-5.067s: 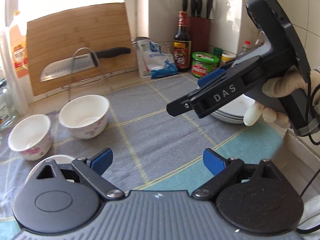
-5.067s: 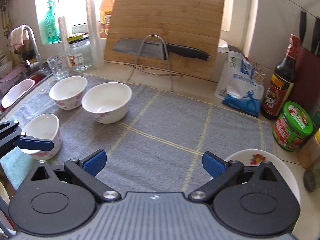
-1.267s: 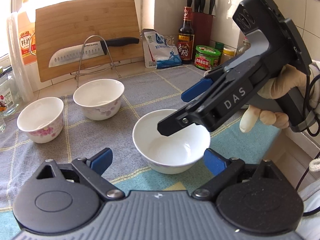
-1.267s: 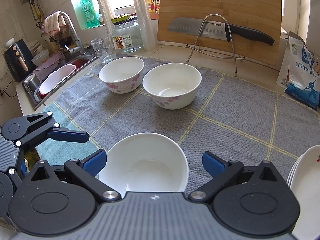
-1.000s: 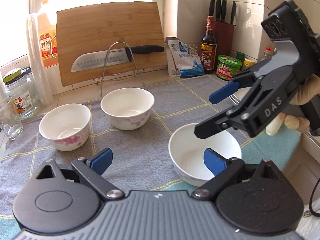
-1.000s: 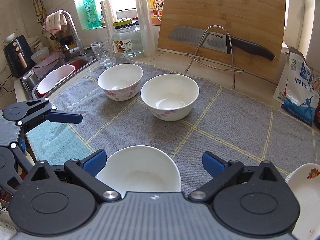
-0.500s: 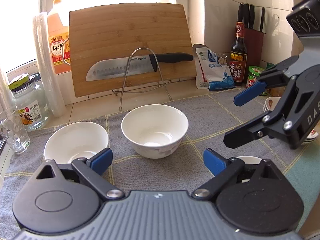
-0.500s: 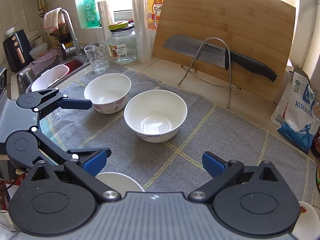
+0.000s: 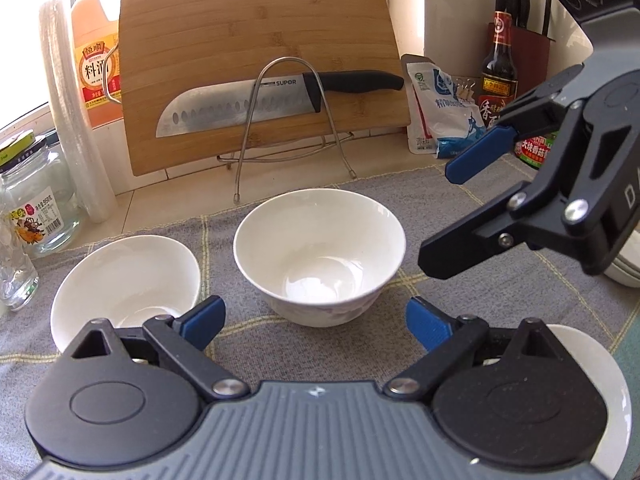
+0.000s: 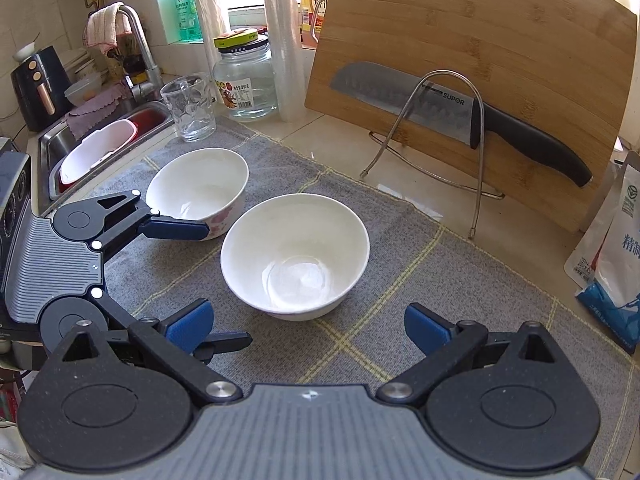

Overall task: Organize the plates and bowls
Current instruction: 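Close the right gripper on the rim of another flower-print white bowl, then lift the held bowl with the right gripper and lower it into the placed bowl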

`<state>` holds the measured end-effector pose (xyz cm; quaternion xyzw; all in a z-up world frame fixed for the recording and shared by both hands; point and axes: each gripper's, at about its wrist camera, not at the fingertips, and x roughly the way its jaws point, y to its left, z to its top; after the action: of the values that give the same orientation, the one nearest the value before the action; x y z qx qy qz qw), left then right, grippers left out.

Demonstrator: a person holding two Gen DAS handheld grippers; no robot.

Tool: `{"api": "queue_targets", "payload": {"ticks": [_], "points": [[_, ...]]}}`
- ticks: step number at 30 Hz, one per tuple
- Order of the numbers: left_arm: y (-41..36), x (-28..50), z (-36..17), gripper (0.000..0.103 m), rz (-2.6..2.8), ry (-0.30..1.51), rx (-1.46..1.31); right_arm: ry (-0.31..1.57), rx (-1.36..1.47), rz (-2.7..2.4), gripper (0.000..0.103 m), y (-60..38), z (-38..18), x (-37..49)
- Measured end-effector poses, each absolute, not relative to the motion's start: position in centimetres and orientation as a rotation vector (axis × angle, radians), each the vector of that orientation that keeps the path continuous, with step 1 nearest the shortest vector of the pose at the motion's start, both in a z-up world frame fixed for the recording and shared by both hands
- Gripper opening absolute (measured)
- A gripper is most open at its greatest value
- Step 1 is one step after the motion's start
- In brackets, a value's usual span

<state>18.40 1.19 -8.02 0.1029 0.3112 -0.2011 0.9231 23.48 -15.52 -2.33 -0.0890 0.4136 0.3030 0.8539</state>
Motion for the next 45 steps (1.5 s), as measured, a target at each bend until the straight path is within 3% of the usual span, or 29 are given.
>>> {"api": "queue_targets", "payload": {"ticks": [12,16,20,31,45], "points": [[0.0,19.8,-8.8,0.094,-0.415,0.653,0.237,0.91,-0.156,0.707,0.099,-14.2,-3.7,28.2],[0.0,20.2,-8.8,0.091,-0.423,0.651,0.216,0.917,-0.182,0.711,0.087,-13.6,-4.4,29.4],[-0.1,20.6,-8.9,0.091,-0.413,0.652,0.211,0.932,-0.159,0.719,0.085,-13.6,-5.0,30.6],[-0.2,21.2,-8.9,0.09,-0.42,0.645,0.21,0.951,-0.144,0.752,0.065,-13.2,-5.8,31.9],[-0.2,20.7,-8.4,0.09,-0.429,0.651,0.221,0.953,-0.143,0.756,0.063,-13.1,-5.1,31.3]]}}
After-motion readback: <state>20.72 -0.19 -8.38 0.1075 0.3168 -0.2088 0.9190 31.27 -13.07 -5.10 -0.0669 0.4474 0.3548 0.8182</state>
